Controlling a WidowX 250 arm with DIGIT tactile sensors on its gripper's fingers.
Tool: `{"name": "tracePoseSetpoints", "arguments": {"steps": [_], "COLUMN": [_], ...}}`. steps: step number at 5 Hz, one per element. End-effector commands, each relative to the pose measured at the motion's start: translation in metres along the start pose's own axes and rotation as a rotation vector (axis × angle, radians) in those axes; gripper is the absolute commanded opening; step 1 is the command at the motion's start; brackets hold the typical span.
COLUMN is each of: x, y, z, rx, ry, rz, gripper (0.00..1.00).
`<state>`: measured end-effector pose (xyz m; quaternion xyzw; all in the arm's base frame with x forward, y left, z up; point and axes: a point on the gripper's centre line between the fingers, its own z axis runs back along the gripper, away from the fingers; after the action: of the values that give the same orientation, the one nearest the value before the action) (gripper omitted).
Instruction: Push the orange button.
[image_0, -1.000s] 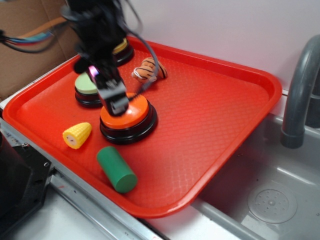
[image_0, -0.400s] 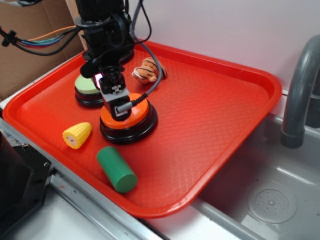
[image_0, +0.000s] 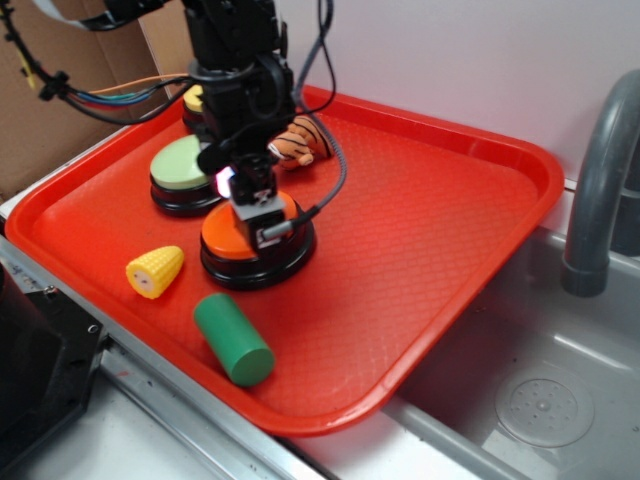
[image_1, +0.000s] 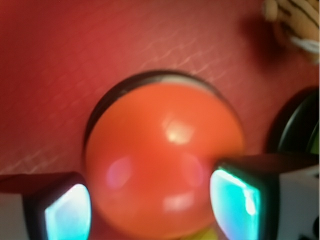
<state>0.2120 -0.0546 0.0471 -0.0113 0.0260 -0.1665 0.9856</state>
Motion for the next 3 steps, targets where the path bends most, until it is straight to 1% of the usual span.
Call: {"name": "tracePoseSetpoints", "arguments": {"steps": [1, 2, 3], "x": [-0.014, -0.026, -0.039], "y": [-0.007, -0.008, -0.008], "z": [0.035, 0.06, 0.07], "rx": [0.017, 0.033, 0.03], "ry": [-0.08, -0.118, -0.136], "rz": [0.019, 0.035, 0.073], "gripper": [1.0, 1.0, 1.0]}}
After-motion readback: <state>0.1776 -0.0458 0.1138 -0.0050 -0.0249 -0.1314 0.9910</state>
